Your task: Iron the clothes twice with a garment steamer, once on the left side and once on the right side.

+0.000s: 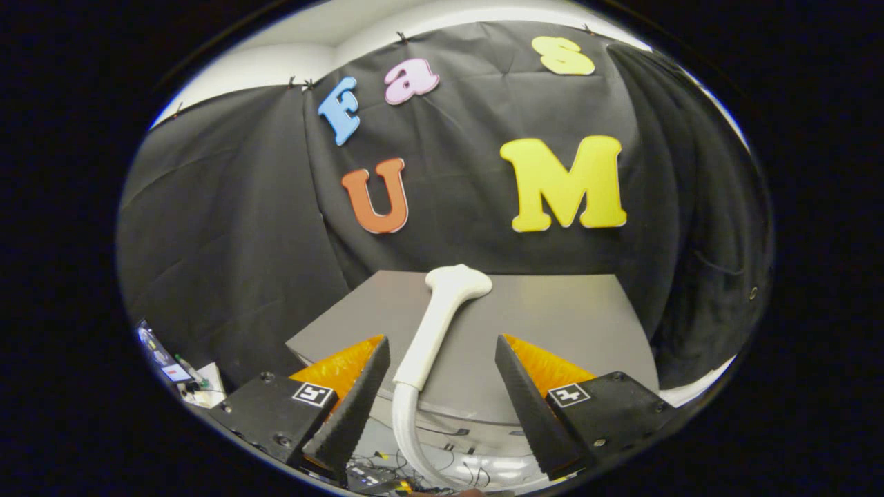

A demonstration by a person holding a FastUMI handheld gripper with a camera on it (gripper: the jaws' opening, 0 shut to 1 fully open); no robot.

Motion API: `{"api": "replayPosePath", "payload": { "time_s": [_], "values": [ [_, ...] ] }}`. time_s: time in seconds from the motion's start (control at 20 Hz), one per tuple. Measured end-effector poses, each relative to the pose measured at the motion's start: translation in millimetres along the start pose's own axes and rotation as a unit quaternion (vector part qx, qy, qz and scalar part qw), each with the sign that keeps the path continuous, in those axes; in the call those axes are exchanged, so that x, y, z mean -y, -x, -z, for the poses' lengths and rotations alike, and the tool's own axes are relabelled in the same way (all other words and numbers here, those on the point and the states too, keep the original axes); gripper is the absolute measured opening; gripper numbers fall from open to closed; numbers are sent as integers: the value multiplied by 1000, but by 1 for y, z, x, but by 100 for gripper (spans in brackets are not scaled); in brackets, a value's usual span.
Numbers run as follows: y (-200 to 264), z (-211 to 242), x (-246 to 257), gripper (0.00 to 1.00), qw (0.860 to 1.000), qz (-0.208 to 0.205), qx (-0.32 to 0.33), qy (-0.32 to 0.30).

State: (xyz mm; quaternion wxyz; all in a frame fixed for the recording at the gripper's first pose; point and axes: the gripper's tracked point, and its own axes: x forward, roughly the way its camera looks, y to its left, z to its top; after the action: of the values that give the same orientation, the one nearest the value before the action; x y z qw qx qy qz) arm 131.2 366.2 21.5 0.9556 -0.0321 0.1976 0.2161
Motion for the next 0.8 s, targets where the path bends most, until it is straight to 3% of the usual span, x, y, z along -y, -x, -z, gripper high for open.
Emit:
{"api": "replayPosePath", "payload": {
  "time_s": [0.25, 0.45, 0.8],
  "values": [
    [-41, -6, -12, 98, 997, 26, -70, -14],
    [-73, -7, -2, 98, 988, 78, -134, -19],
    [-110, -5, -5, 92, 974, 80, -204, -58]
  ]
}}
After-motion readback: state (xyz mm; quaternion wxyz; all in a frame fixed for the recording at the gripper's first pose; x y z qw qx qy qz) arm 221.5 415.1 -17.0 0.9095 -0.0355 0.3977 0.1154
